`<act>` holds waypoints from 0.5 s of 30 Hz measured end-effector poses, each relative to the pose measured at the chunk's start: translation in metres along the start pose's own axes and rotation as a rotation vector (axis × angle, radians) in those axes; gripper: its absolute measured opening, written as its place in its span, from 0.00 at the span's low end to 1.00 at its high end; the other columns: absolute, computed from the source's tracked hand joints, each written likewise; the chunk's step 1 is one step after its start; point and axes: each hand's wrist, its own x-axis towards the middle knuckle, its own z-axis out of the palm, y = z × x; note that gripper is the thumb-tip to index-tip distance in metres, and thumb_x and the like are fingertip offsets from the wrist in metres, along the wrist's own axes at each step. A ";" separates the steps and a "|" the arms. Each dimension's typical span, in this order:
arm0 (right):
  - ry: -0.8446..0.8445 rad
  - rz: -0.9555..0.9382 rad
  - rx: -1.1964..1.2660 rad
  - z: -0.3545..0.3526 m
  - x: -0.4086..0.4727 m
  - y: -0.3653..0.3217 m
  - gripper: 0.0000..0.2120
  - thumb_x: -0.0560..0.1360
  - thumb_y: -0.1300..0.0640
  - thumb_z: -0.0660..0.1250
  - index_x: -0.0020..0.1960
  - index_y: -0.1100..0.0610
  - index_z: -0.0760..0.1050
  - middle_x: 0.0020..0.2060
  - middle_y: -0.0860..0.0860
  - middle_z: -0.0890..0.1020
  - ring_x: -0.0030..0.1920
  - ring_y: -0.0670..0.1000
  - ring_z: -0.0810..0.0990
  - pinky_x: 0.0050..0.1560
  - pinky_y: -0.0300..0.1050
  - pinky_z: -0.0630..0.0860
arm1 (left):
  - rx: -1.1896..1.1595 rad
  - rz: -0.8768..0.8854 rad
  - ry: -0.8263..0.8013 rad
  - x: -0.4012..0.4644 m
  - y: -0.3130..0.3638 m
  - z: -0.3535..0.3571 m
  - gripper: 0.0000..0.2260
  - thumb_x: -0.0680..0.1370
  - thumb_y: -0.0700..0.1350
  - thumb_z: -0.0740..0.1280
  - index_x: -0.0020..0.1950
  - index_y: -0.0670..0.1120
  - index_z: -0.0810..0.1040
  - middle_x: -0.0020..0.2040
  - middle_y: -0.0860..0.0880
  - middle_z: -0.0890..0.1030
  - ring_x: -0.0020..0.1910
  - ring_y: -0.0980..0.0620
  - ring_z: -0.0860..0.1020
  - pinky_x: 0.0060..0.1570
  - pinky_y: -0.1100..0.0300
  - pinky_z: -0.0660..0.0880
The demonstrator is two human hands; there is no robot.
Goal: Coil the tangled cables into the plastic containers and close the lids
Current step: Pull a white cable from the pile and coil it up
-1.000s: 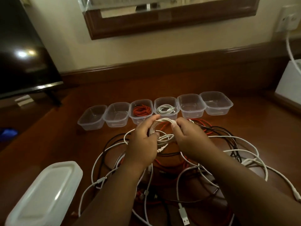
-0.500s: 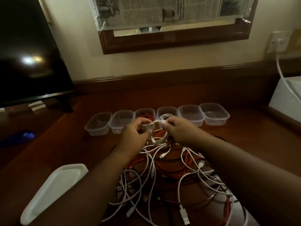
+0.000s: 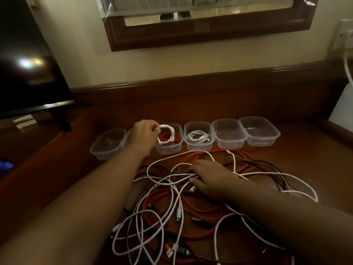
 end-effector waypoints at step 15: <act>0.166 -0.046 0.019 0.018 0.001 0.006 0.23 0.80 0.40 0.57 0.70 0.50 0.68 0.62 0.46 0.73 0.61 0.47 0.71 0.62 0.43 0.69 | 0.273 0.007 -0.160 0.028 -0.004 0.043 0.09 0.78 0.55 0.69 0.56 0.56 0.83 0.54 0.51 0.83 0.54 0.48 0.78 0.53 0.48 0.78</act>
